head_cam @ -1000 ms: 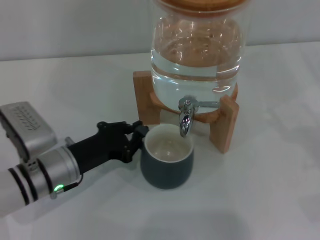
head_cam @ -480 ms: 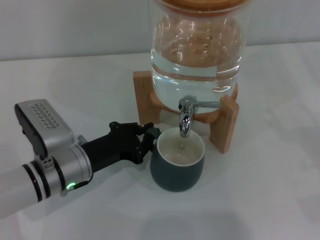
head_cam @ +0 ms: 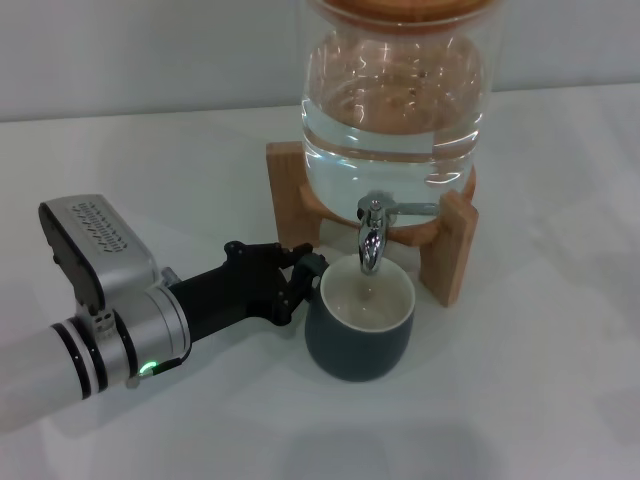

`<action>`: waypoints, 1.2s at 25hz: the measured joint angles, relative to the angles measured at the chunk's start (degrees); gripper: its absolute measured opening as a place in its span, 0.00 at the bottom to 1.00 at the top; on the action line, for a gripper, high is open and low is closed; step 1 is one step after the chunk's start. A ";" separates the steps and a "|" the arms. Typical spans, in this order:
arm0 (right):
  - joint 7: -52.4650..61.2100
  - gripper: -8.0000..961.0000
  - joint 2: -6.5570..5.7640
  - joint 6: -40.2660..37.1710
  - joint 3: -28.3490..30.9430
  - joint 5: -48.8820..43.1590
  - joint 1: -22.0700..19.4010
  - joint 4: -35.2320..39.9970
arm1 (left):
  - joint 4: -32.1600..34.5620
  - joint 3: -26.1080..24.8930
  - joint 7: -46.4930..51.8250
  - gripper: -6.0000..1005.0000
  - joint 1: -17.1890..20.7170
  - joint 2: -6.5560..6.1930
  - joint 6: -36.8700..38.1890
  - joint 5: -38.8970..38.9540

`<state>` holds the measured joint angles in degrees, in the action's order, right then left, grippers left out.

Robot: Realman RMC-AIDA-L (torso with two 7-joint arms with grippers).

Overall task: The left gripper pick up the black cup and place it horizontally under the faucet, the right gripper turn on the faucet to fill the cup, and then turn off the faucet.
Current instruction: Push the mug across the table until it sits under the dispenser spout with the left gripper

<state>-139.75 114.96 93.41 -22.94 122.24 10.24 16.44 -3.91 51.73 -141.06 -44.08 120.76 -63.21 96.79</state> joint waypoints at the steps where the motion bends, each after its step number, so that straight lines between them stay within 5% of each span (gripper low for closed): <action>1: 0.00 0.90 0.00 -0.03 0.00 0.00 0.00 0.00 | -0.01 -0.20 0.11 0.16 -0.01 0.00 0.00 0.03; 11: 0.00 0.90 -0.09 -0.13 0.00 0.01 -0.02 0.00 | -0.22 -0.43 1.12 0.30 -0.21 0.00 1.54 -0.26; 20: 0.00 0.90 -0.09 -0.02 0.00 0.01 -0.37 0.00 | -0.09 -0.11 3.85 0.64 0.23 -0.33 0.36 -3.22; 30: 0.00 0.90 -0.09 0.31 0.00 0.01 -1.10 -0.01 | 6.25 -0.35 4.56 0.79 8.13 -0.70 -7.46 -3.77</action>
<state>-139.75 114.87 93.71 -22.94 122.25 9.15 16.43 2.34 51.38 -136.51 -35.95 120.06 -70.68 93.01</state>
